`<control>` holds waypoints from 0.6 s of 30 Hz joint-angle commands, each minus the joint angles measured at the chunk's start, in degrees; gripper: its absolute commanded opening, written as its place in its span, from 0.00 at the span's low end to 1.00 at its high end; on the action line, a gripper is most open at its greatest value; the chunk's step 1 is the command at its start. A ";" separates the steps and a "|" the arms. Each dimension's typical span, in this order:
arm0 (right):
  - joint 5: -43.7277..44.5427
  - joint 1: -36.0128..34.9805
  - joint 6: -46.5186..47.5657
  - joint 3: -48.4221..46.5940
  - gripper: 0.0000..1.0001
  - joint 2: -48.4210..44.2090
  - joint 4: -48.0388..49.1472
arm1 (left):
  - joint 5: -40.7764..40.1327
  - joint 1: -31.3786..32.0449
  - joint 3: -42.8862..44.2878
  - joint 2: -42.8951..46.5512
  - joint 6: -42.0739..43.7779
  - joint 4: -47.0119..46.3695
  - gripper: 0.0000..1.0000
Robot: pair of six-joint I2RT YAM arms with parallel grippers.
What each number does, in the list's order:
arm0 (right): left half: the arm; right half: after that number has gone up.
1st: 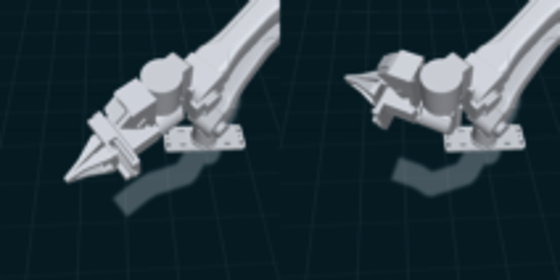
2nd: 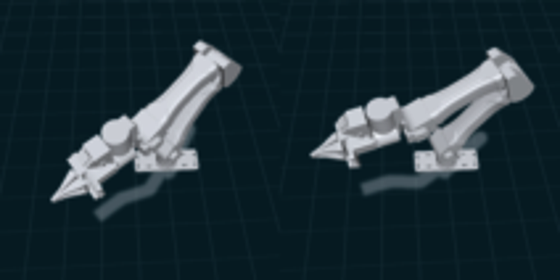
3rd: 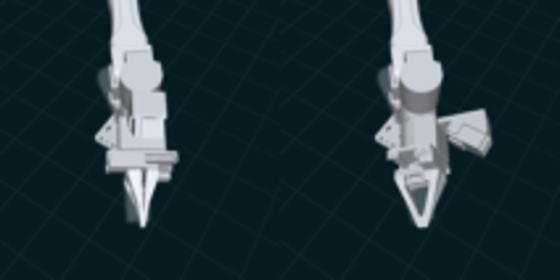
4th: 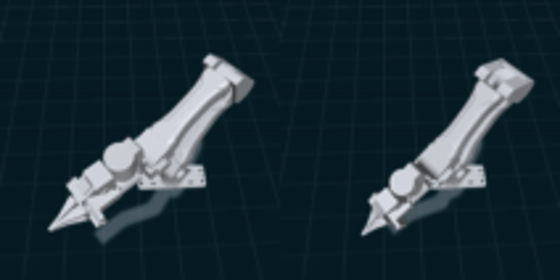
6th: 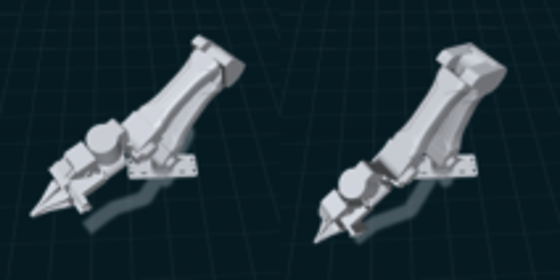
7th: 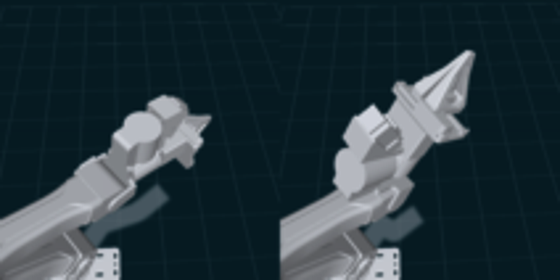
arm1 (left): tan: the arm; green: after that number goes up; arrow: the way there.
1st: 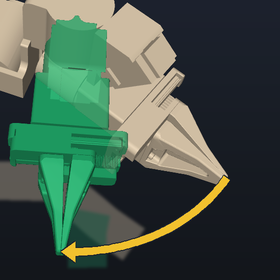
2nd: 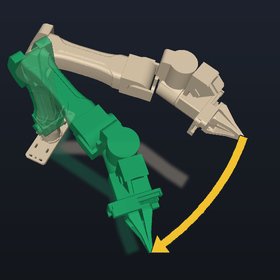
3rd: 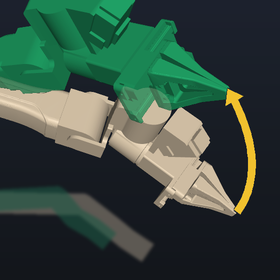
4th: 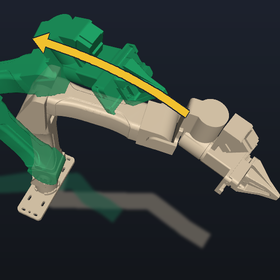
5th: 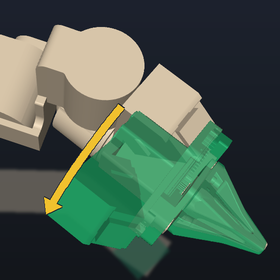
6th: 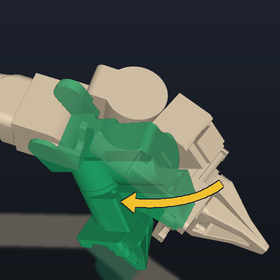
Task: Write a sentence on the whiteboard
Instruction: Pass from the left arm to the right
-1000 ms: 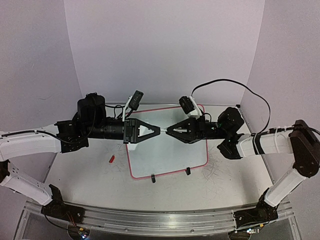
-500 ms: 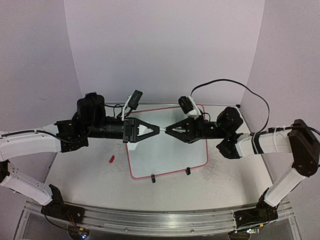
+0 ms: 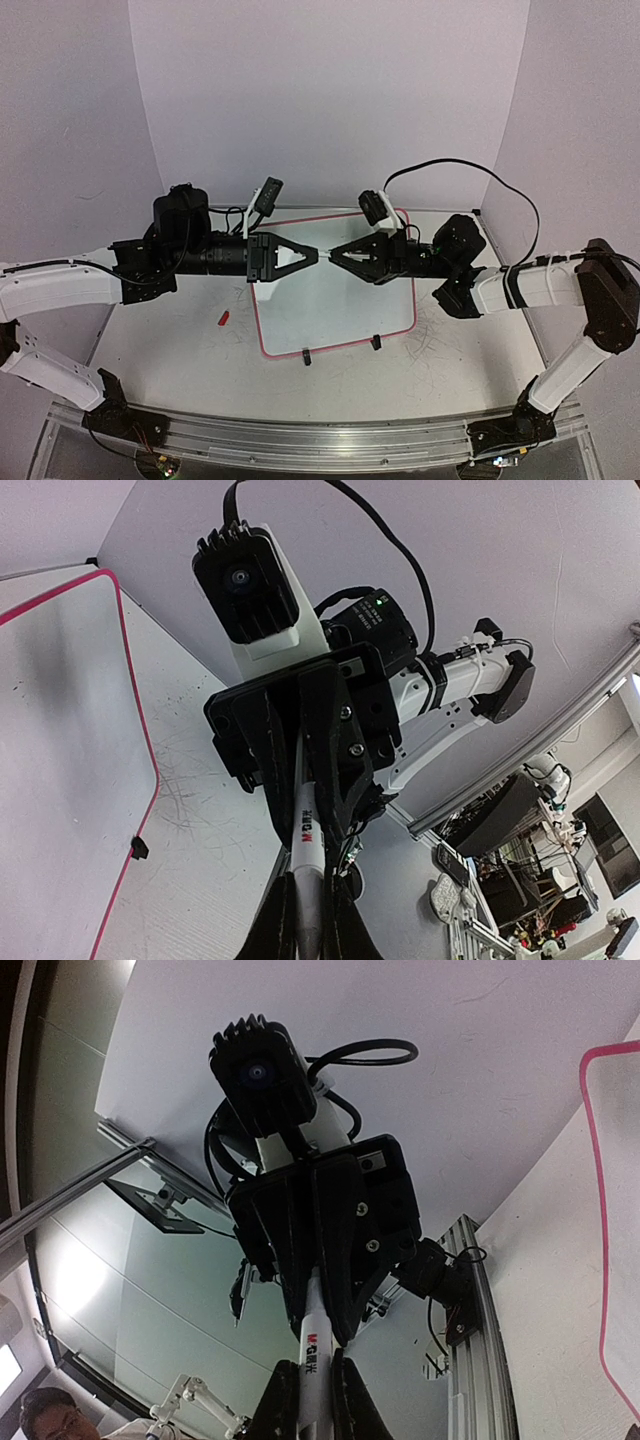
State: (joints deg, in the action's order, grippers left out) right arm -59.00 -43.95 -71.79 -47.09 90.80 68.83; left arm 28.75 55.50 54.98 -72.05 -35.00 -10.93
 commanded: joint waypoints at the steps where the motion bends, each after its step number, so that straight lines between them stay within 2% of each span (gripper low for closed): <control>1: 2.57 -1.12 0.57 -1.80 0.07 -0.97 3.93 | 1.38 0.68 -0.17 -0.06 0.06 -1.65 0.00; 5: 1.91 -1.11 0.26 -1.85 0.10 -0.37 4.01 | 1.52 0.68 -0.19 -0.12 0.21 -1.64 0.00; 7: 1.64 -1.13 0.25 -1.78 0.15 -0.37 4.03 | 1.53 0.66 -0.21 -0.04 0.29 -1.64 0.00; 13: 0.87 -1.12 0.08 -2.08 0.17 -0.32 4.02 | 1.49 0.66 -0.10 -0.15 0.37 -1.64 0.00; 16: 0.67 -1.16 0.07 -2.22 0.12 -0.19 4.03 | 1.40 0.66 0.09 -0.42 0.36 -1.64 0.00; 18: 0.45 -1.20 0.13 -2.28 0.01 -0.09 4.03 | 1.71 0.70 0.35 -0.68 0.37 -1.65 0.00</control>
State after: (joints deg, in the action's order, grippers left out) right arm -58.34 -43.99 -72.08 -47.11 90.80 69.44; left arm 28.90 55.46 54.96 -72.05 -34.96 -11.04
